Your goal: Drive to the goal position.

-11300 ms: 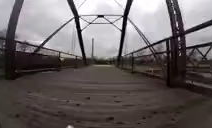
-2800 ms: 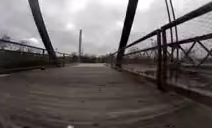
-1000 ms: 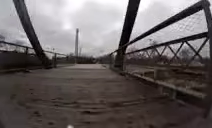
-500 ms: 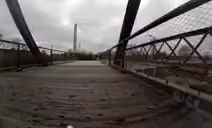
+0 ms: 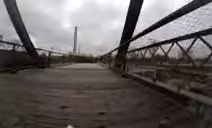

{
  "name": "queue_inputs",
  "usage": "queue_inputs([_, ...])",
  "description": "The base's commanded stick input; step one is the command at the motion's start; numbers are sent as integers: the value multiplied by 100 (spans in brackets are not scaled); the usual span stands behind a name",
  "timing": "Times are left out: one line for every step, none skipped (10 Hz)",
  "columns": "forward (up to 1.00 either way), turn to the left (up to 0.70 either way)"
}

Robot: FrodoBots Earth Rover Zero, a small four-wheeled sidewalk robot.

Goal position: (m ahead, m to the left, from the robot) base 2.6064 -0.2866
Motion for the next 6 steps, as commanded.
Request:
queue_inputs([100, 20])
queue_inputs([100, 28])
queue_inputs([100, 36])
queue_inputs([100, 40])
queue_inputs([100, 40])
queue_inputs([100, 40])
